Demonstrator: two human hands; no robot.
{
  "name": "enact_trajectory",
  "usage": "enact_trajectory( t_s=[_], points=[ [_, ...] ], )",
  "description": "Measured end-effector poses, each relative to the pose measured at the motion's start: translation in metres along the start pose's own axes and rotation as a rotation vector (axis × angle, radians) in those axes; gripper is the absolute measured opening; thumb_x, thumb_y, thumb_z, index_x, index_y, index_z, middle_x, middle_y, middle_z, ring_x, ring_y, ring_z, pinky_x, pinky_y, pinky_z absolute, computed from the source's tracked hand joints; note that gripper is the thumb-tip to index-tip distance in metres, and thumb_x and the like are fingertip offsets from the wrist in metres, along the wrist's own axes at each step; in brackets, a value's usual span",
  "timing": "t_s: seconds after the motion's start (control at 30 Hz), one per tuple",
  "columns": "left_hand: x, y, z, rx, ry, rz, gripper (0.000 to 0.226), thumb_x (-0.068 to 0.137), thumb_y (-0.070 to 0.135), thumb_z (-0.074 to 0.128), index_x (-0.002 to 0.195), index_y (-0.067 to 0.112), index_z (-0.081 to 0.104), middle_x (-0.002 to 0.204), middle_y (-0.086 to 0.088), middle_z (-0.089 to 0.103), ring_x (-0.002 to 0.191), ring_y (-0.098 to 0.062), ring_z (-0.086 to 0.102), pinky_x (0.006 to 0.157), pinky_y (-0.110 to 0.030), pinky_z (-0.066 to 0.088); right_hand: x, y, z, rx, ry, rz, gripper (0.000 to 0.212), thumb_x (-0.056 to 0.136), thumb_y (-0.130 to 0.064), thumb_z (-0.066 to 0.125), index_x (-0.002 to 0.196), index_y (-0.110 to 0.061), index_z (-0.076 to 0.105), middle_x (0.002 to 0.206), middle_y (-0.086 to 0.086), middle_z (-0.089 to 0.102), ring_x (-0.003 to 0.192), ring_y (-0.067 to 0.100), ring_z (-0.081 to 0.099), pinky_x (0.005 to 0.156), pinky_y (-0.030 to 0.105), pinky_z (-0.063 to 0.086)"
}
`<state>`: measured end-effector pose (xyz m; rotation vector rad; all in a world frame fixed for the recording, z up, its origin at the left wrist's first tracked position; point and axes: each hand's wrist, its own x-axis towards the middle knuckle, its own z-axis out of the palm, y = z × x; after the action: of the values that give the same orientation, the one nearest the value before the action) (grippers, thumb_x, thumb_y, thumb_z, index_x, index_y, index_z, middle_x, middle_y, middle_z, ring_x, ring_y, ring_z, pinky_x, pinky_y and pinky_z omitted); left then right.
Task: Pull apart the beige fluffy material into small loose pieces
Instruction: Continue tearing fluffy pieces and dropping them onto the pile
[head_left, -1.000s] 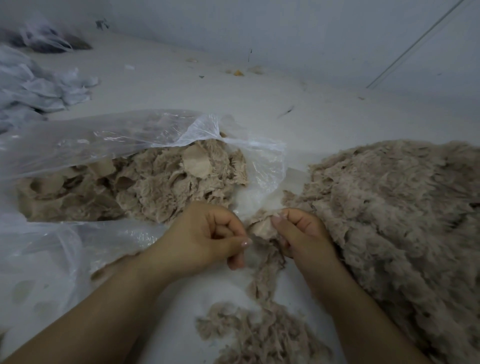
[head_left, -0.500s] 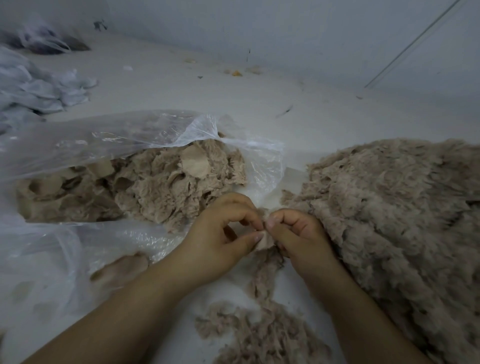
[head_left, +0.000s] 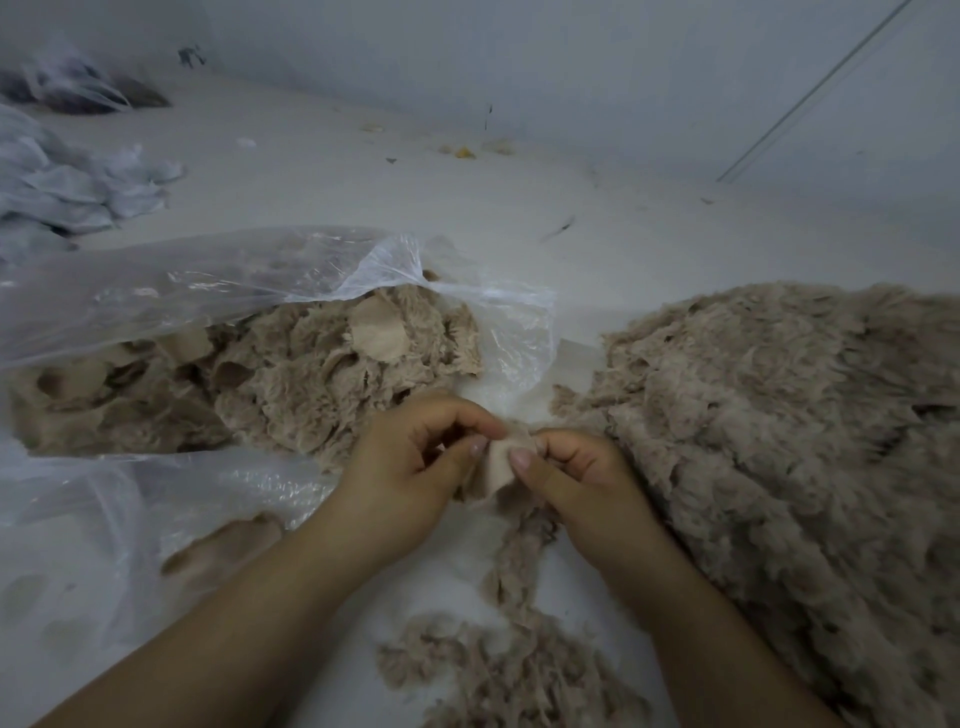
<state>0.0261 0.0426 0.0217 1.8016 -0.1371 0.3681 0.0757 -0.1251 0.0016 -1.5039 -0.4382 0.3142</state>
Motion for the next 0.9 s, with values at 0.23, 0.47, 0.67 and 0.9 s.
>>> enact_trajectory(
  t_s=[0.23,0.47,0.67,0.9],
  points=[
    [0.001,-0.003,0.000,-0.013,0.033,-0.117,0.027,0.080,-0.003,0.073,0.075,0.023,0.076,0.060,-0.009,0.066,0.050,-0.014,0.057,0.051,-0.022,0.048,-0.001,-0.007,0.003,-0.035,0.029,-0.030,0.043,0.099,-0.020,0.049,0.057,-0.010,0.050,0.048,-0.007,0.041,0.044,0.002,0.033,0.047,0.013,0.029],
    [0.013,0.000,-0.037,0.684,0.443,0.120,0.011,0.086,0.004,0.067,0.086,0.012,0.075,0.078,-0.001,0.066,0.072,-0.017,0.059,0.064,-0.022,0.039,0.003,-0.011,0.006,0.087,0.153,0.052,0.039,0.103,-0.011,0.036,0.068,-0.003,0.053,0.046,-0.002,0.034,0.038,0.001,0.025,0.039,0.013,0.023],
    [0.011,-0.001,-0.048,1.338,0.269,-0.108,0.008,0.071,-0.004,0.059,0.064,-0.006,0.057,0.087,-0.023,0.048,0.083,-0.043,0.049,0.058,-0.039,0.027,0.003,-0.011,0.009,0.120,0.198,0.072,0.033,0.102,-0.005,0.038,0.074,-0.001,0.055,0.046,-0.005,0.035,0.039,0.001,0.026,0.039,0.012,0.023],
    [0.011,0.010,-0.036,1.363,0.321,0.107,0.008,0.068,-0.002,0.060,0.064,-0.001,0.052,0.074,-0.020,0.051,0.077,-0.040,0.051,0.058,-0.040,0.032,0.004,-0.013,0.008,0.192,0.265,0.080,0.026,0.101,0.001,0.038,0.081,-0.005,0.054,0.048,-0.003,0.034,0.039,0.001,0.025,0.037,0.012,0.021]
  ],
)
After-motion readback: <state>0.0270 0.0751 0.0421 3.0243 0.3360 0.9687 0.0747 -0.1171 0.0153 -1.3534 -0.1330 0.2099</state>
